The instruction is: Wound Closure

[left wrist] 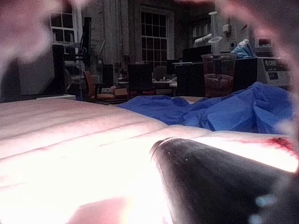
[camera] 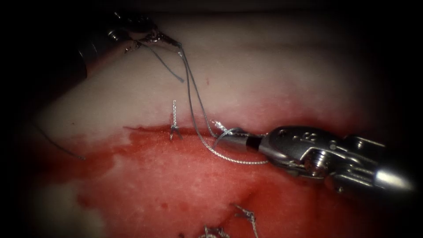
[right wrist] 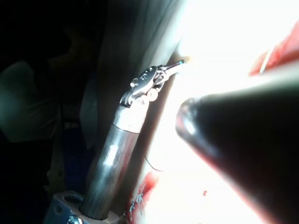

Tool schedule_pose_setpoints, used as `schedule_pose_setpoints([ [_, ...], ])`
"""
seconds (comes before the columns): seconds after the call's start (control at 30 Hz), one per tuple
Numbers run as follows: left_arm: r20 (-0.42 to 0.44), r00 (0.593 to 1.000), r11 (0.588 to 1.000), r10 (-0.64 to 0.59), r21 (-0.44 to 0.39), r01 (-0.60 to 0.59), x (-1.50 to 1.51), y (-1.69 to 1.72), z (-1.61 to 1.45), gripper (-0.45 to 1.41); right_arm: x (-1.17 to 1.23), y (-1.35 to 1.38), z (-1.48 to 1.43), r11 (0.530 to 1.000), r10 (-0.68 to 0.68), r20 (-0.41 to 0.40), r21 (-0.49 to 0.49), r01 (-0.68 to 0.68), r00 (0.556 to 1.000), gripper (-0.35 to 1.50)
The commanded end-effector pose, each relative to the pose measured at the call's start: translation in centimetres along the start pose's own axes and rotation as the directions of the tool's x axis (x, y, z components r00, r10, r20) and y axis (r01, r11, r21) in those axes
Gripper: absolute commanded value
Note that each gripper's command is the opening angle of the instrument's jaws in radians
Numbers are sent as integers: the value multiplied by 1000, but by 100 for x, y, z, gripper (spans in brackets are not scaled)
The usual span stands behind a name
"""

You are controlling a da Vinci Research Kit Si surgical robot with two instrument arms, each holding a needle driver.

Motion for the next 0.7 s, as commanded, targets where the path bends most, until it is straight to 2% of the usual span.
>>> schedule_pose_setpoints([
  [0.03,-15,1000,1000,11,14,-11,17,-4,-9,-45,-14,-7,0,997,-56,11,-56,57,998,-35],
  [0.17,-18,999,997,44,64,-43,22,-8,-8,-45,-6,-4,1,970,-158,31,-182,161,987,-35],
  [0.33,9,996,985,84,150,-84,30,-16,-2,-45,4,5,9,922,-227,126,-291,254,966,-35],
  [0.57,30,994,970,105,218,-109,40,-25,5,-45,8,17,20,900,-248,197,-316,301,949,-35],
  [0.7,34,993,943,112,311,-117,38,-27,3,-45,9,25,30,883,-261,230,-337,328,938,-35],
])
